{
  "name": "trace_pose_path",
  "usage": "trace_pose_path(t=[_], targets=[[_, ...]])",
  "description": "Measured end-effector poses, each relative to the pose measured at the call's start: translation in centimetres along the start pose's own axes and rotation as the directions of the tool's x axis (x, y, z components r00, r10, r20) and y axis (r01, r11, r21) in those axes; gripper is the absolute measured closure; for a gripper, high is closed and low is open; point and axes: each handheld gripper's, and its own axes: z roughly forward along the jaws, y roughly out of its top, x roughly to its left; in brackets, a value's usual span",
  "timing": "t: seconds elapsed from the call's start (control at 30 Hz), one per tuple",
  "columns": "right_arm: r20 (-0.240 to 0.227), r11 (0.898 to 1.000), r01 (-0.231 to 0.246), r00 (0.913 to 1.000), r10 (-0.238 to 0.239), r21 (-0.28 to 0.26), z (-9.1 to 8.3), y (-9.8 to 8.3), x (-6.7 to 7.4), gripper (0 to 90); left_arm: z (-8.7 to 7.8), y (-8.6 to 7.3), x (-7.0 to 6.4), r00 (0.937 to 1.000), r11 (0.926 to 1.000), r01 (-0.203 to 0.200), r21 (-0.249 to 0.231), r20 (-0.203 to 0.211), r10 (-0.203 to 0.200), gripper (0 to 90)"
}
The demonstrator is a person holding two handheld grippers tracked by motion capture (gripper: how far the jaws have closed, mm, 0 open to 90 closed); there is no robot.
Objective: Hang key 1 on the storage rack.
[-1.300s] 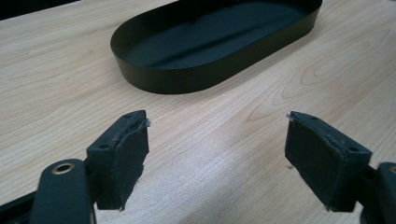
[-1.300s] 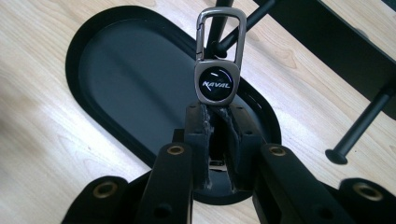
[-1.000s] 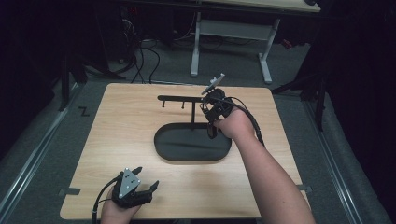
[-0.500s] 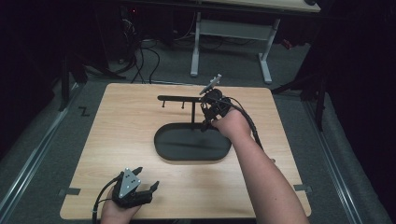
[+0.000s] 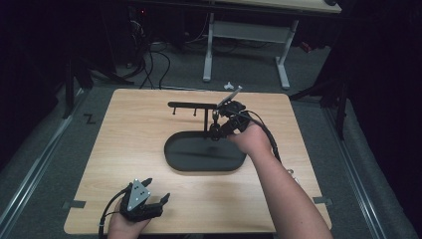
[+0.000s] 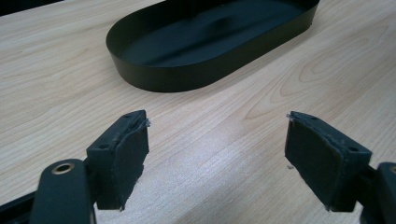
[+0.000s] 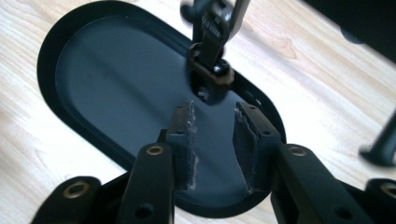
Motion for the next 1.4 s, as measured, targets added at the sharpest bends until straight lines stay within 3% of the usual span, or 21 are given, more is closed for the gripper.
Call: trace_pose_path(t=[0.5,0.67,0.97,1.27,1.4], targets=[[-0.032,0.999,-0.010,0.9995,0.009,-0.045,-1.3,-6.5,-0.6,56.8,0.4,-0.1,-0.5,0.9999,0.9999,-0.008,0.009,0.008,0.008,22.1],[-0.036,0.998,-0.013,0.9993,0.011,-0.056,-1.0,-9.4,-1.0,55.3,0.4,-0.1,-0.5,0.9999,0.9998,-0.012,0.014,0.011,0.011,22.1],[-0.006,0.997,-0.035,0.9994,0.035,-0.066,0.0,-14.8,-2.3,52.9,0.6,-0.2,-0.7,0.9998,0.9996,-0.014,0.024,0.014,0.014,22.1],[-0.011,0.990,-0.119,0.9929,0.118,-0.081,0.7,-18.9,-4.2,52.0,0.8,-0.3,-0.9,0.9998,0.9994,-0.018,0.031,0.013,0.017,22.1],[0.014,0.985,-0.157,0.9872,0.159,-0.066,0.9,-20.2,-5.4,54.5,0.9,-0.3,-0.9,0.9997,0.9991,-0.022,0.037,0.015,0.021,22.1]])
